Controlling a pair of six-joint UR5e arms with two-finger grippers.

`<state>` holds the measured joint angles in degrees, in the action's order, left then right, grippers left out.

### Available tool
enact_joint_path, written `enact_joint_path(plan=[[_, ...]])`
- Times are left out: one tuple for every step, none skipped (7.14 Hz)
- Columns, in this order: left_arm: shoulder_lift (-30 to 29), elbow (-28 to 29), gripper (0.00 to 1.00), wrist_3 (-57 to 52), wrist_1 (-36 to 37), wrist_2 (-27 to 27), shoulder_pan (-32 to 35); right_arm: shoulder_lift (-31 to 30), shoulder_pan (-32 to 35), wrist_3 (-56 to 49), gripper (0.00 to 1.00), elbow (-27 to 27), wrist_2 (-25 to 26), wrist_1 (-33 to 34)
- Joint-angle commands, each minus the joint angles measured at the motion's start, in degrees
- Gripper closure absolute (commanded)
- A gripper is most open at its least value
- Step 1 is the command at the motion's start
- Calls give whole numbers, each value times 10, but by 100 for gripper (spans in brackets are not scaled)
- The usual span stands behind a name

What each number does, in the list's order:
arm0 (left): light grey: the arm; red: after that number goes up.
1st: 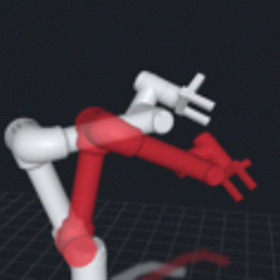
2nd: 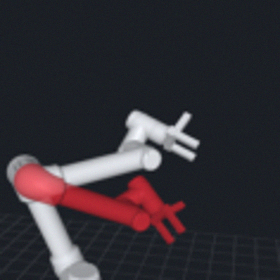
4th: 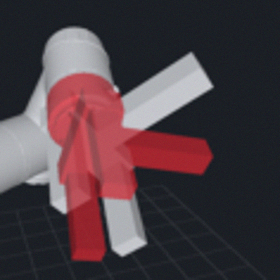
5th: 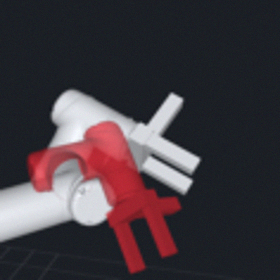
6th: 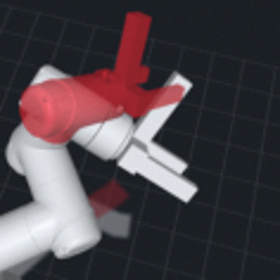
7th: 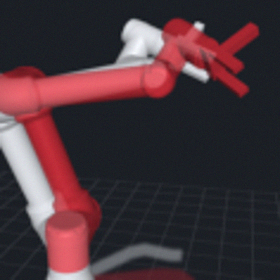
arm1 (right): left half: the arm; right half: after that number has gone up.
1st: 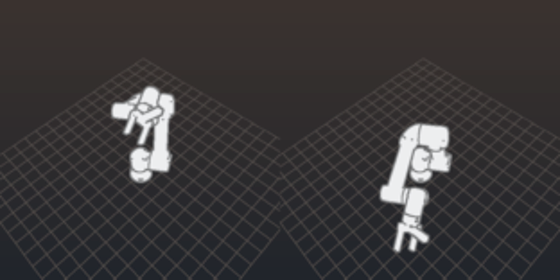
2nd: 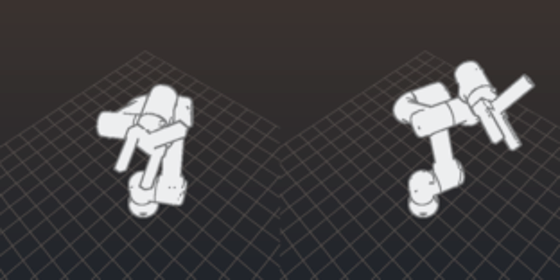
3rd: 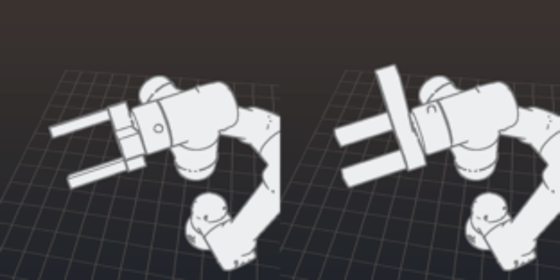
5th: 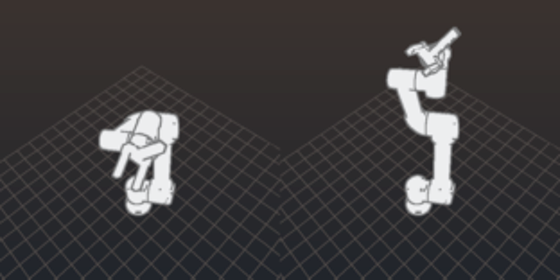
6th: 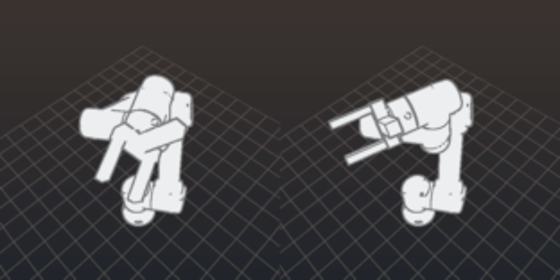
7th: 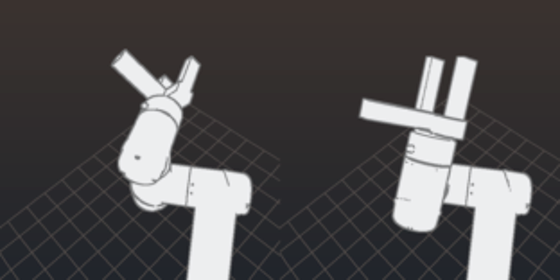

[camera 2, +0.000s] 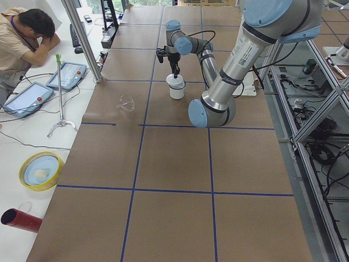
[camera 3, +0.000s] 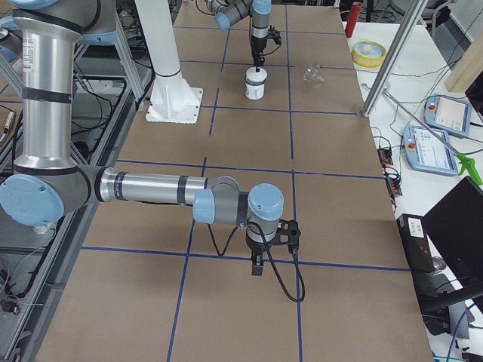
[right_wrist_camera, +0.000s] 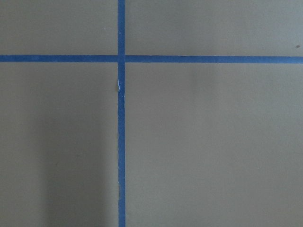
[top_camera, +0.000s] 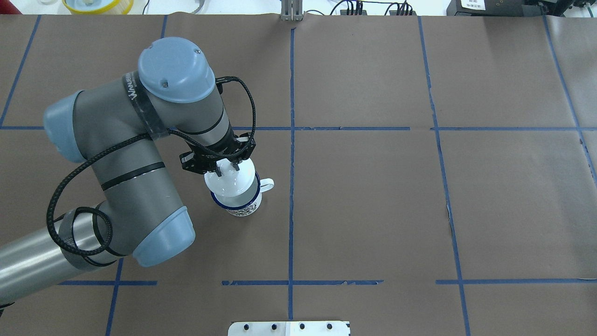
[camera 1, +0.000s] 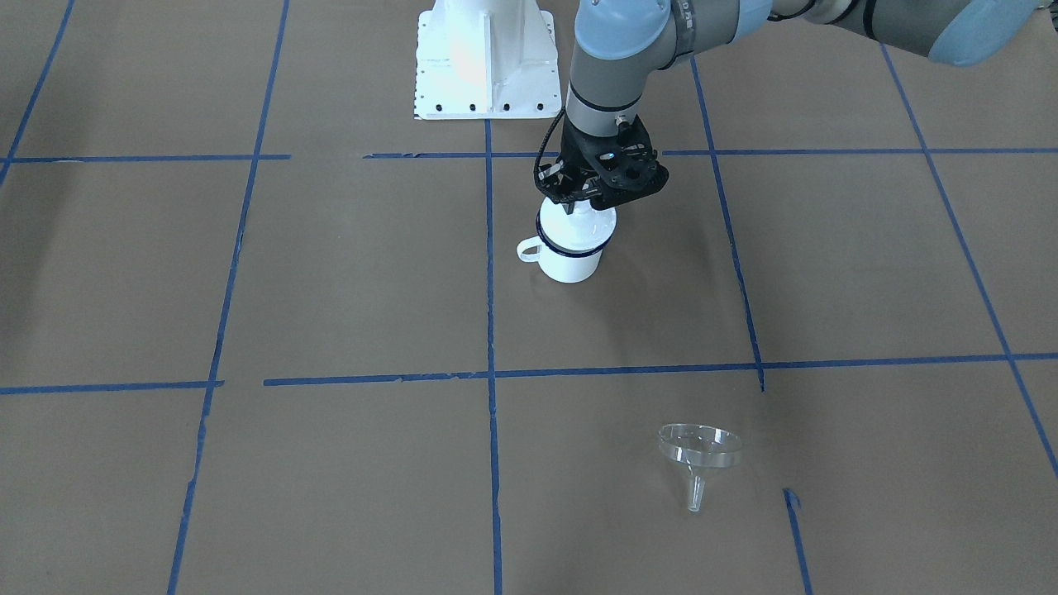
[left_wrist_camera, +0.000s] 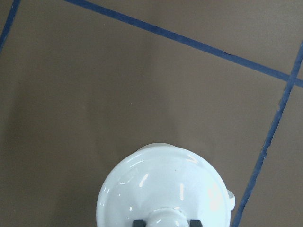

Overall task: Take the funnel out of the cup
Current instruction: 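Carry the white lid over the mug and lower it on top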

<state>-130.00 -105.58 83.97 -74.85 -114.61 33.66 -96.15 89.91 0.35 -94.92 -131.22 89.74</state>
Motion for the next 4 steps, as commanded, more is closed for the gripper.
enact_joint_path(plan=[[2,8,100,0,-11,0,-8,0,0,0,0,0,0,0],[4,7,100,0,-11,0,-8,0,0,0,0,0,0,0],[5,7,100,0,-11,0,-8,0,0,0,0,0,0,0],[5,6,100,-1,-11,0,-8,0,0,0,0,0,0,0]])
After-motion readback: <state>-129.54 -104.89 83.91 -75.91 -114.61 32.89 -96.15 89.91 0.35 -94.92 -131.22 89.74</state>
